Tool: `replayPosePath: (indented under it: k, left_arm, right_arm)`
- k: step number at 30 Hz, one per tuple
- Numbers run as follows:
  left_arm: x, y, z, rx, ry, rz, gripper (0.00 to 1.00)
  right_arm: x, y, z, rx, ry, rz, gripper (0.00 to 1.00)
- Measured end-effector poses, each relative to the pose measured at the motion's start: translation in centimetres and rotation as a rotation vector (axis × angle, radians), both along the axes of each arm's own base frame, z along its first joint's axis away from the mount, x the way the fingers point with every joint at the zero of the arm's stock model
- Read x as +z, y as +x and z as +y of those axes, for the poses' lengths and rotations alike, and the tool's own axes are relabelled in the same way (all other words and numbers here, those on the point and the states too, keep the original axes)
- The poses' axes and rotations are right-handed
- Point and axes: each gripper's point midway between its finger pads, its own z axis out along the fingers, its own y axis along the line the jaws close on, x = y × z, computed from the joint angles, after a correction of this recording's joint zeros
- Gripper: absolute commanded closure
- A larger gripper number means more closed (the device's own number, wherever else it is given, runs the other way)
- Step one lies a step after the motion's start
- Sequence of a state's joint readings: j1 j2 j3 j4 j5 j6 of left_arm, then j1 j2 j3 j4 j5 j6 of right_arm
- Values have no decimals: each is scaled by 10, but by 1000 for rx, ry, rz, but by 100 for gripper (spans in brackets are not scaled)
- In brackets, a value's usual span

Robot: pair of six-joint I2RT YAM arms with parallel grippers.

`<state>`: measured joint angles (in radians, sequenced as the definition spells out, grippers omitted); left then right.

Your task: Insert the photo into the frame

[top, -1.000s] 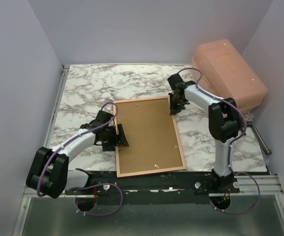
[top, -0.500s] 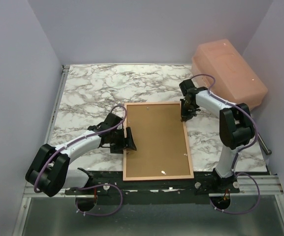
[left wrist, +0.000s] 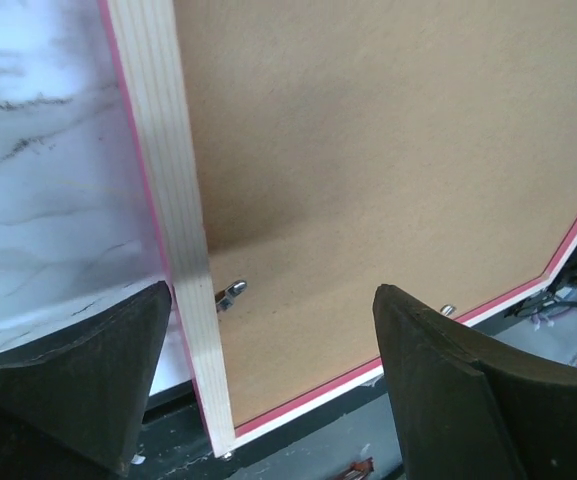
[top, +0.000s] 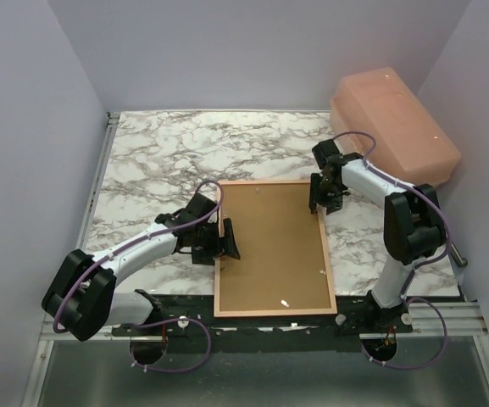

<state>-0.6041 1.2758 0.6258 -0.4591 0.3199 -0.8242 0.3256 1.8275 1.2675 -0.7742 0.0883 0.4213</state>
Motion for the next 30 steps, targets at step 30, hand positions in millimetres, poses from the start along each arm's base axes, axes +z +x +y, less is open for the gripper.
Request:
replayPosePath:
  k: [30]
  left_arm:
    - [9, 172, 9, 143, 235, -65, 37]
  right_arm:
    - [11, -12, -6, -89, 221, 27, 22]
